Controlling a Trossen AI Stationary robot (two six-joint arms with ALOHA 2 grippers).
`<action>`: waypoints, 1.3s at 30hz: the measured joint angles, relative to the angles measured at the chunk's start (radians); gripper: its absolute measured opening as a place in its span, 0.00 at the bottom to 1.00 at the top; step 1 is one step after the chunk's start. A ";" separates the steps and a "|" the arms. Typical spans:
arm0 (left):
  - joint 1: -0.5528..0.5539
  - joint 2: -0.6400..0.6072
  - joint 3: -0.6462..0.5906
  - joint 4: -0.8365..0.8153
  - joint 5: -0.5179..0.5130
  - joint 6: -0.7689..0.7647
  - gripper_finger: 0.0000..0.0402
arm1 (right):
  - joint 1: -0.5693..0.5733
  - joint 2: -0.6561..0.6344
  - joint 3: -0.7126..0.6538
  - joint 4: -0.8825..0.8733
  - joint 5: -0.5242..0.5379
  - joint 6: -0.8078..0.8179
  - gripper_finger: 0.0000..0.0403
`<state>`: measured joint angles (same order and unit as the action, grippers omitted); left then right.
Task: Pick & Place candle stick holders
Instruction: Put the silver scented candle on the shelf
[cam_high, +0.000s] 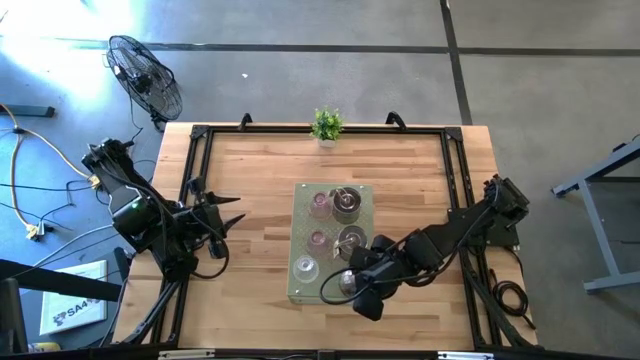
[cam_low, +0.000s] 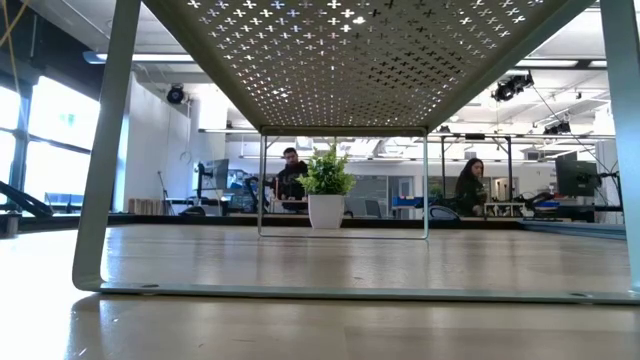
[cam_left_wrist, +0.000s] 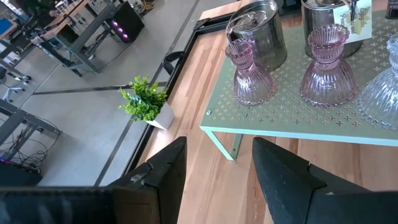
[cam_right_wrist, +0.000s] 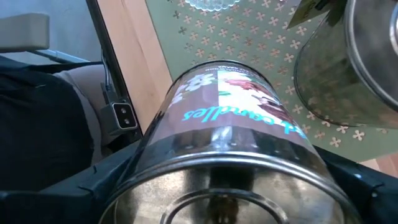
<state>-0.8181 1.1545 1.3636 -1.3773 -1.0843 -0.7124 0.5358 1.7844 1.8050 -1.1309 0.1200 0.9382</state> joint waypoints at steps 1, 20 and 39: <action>0.000 0.000 0.000 0.000 0.000 0.000 0.44 | -0.002 0.000 0.000 0.000 0.000 0.000 0.87; 0.000 0.000 0.000 0.000 -0.001 0.000 0.44 | -0.061 0.004 -0.001 0.001 -0.136 0.088 0.87; 0.000 0.000 0.000 0.000 -0.004 0.000 0.44 | 0.006 0.004 0.381 -0.086 0.088 -0.082 0.87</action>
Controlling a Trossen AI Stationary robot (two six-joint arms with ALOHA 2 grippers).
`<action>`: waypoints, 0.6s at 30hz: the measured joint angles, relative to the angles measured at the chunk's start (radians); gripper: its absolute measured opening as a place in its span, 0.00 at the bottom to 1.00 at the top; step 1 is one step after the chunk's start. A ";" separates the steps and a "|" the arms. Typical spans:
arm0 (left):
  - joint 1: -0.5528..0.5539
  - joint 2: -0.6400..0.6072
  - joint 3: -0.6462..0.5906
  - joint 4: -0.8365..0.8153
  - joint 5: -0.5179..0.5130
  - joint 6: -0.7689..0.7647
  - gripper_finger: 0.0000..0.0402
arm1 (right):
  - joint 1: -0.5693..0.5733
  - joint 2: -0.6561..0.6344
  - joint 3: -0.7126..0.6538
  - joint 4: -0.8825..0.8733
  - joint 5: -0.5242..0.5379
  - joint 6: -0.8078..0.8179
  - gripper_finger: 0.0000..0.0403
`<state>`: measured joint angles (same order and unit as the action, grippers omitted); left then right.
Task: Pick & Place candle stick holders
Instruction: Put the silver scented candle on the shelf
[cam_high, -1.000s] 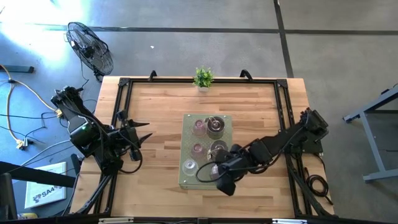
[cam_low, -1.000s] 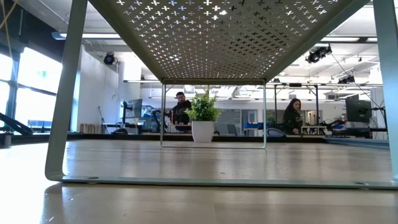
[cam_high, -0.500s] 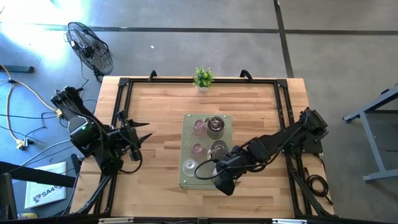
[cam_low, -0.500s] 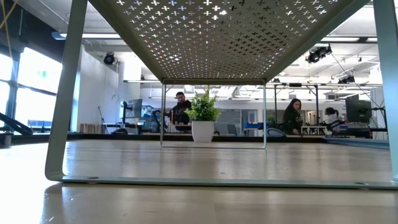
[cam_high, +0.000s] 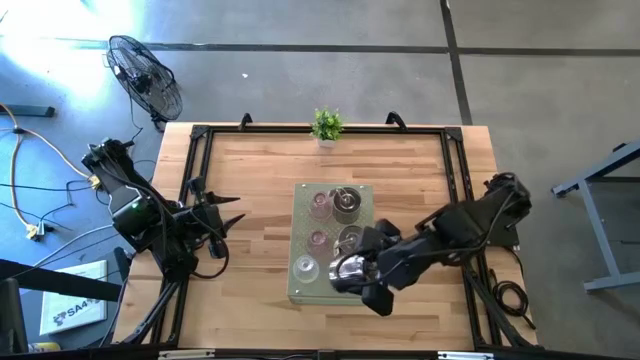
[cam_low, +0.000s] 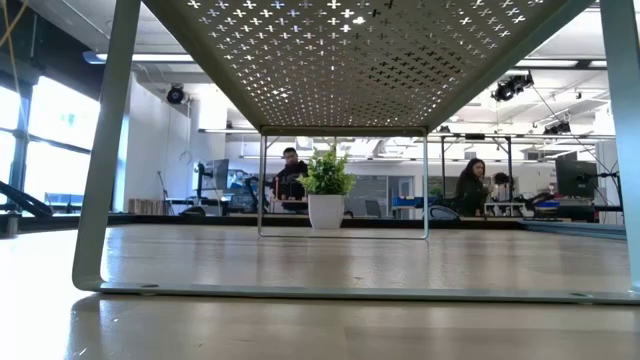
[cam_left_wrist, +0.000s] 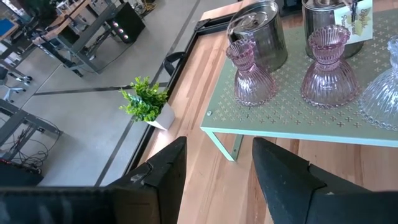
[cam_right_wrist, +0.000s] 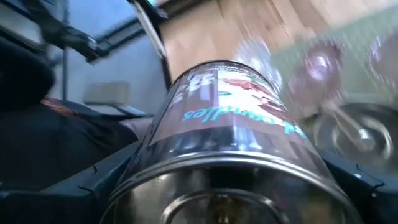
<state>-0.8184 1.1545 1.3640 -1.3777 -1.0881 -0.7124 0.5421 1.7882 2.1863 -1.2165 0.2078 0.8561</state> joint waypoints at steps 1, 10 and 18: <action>0.000 0.000 0.000 0.000 0.000 0.000 0.44 | -0.005 0.000 0.008 0.013 0.003 -0.018 0.87; 0.000 0.000 0.000 0.001 -0.025 0.000 0.44 | -0.093 0.072 0.010 0.071 -0.132 -0.150 0.87; 0.000 0.000 0.000 0.000 -0.022 0.000 0.44 | -0.133 0.222 0.172 0.035 -0.233 -0.301 0.87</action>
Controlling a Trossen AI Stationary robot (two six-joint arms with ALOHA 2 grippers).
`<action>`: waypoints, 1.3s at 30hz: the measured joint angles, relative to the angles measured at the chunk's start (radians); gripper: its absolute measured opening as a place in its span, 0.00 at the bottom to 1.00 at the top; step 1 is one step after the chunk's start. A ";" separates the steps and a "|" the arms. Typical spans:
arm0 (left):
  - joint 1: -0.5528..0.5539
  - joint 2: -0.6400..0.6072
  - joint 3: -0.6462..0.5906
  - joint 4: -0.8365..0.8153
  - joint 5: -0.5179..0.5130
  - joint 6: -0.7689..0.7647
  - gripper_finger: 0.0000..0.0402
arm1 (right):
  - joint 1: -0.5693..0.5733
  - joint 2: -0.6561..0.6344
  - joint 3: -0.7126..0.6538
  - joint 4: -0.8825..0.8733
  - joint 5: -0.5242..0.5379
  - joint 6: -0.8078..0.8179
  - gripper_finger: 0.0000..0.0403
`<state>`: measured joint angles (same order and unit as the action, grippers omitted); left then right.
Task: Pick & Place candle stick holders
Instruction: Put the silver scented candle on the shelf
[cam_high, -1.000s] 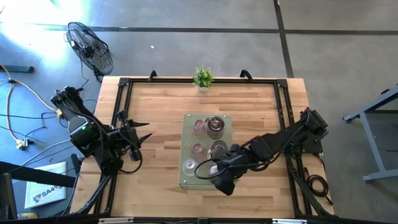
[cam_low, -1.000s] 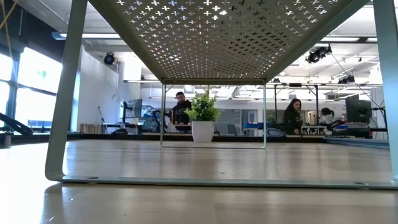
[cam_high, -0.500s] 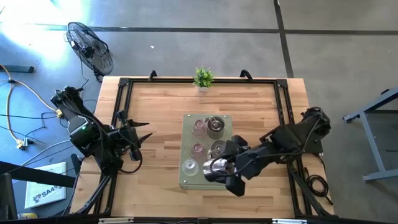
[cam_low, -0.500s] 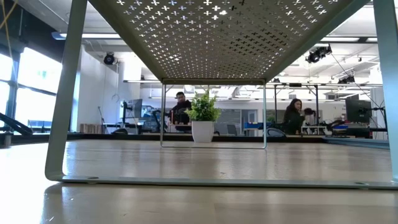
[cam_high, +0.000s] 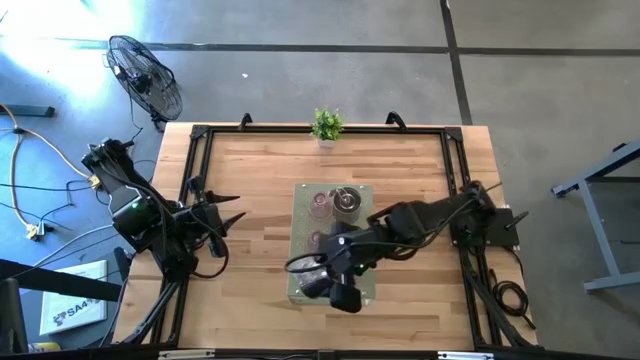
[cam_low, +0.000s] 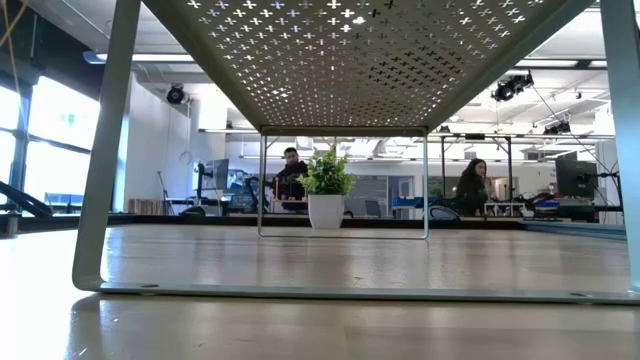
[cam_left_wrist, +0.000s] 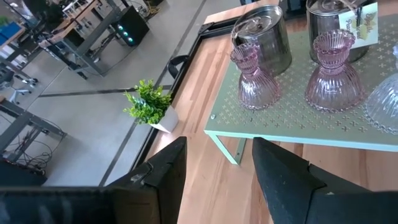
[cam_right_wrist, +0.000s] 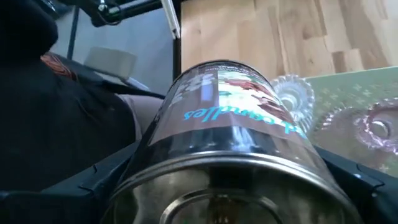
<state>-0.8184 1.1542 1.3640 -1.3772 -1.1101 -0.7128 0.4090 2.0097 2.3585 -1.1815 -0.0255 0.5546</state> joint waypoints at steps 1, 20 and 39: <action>0.000 0.000 0.000 0.000 0.004 0.000 0.44 | 0.005 -0.001 -0.006 0.002 -0.001 0.003 0.87; 0.000 -0.002 -0.085 0.046 -0.024 -0.001 0.44 | 0.102 0.007 -0.046 -0.202 0.068 0.249 0.87; 0.000 -0.002 -0.085 0.046 -0.027 0.000 0.44 | 0.061 0.057 -0.047 -0.257 -0.025 0.431 0.87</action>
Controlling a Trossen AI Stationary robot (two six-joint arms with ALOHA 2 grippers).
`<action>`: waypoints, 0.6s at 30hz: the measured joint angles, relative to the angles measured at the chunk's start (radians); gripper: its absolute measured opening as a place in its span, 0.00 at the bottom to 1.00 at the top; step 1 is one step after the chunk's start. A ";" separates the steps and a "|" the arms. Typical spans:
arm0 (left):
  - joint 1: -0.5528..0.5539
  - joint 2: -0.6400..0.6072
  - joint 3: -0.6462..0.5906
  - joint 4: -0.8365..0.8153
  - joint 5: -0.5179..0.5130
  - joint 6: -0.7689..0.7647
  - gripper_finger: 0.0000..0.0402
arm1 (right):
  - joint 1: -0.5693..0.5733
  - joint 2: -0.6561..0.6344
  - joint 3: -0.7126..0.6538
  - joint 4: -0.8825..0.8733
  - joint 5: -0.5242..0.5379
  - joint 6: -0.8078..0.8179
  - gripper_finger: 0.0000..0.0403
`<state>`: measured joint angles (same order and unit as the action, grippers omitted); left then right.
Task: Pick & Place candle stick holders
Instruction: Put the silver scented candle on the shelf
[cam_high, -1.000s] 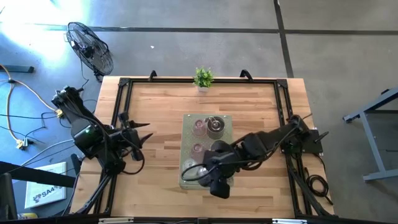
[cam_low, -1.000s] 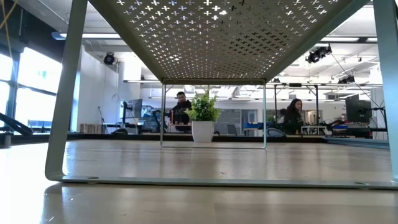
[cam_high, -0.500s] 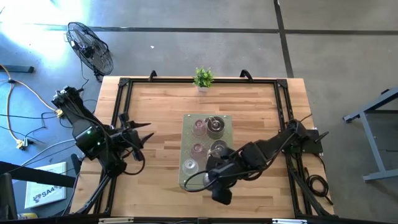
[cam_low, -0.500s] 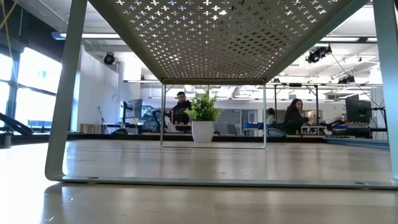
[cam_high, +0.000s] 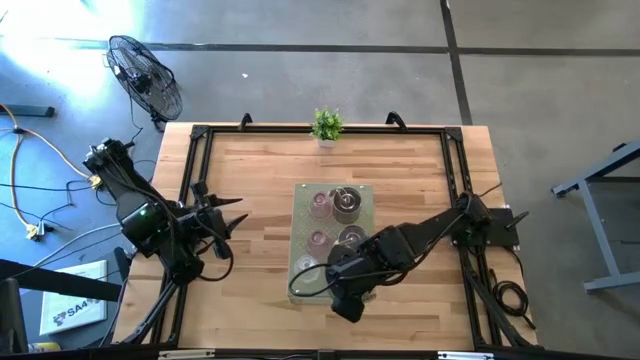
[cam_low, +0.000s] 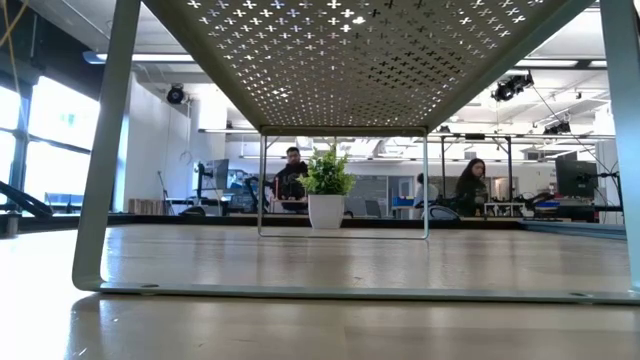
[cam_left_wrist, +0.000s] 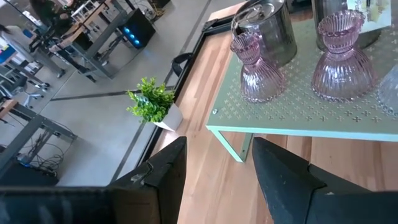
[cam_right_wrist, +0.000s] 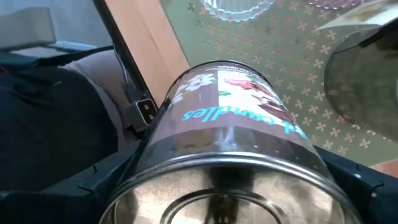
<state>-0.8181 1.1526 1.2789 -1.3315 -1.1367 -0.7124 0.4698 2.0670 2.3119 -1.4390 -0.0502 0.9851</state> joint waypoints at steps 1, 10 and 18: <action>0.000 0.000 0.000 -0.001 0.002 0.000 0.44 | -0.001 0.000 0.000 0.000 0.000 0.008 0.87; 0.000 0.000 0.000 -0.002 0.002 0.000 0.44 | -0.011 0.000 0.000 -0.002 -0.013 0.133 0.87; 0.000 0.000 0.000 -0.001 0.009 0.000 0.44 | -0.023 0.000 0.000 -0.025 -0.008 0.291 0.87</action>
<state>-0.8181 1.1530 1.2793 -1.3327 -1.1282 -0.7126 0.4463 2.0670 2.3119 -1.4642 -0.0577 1.2762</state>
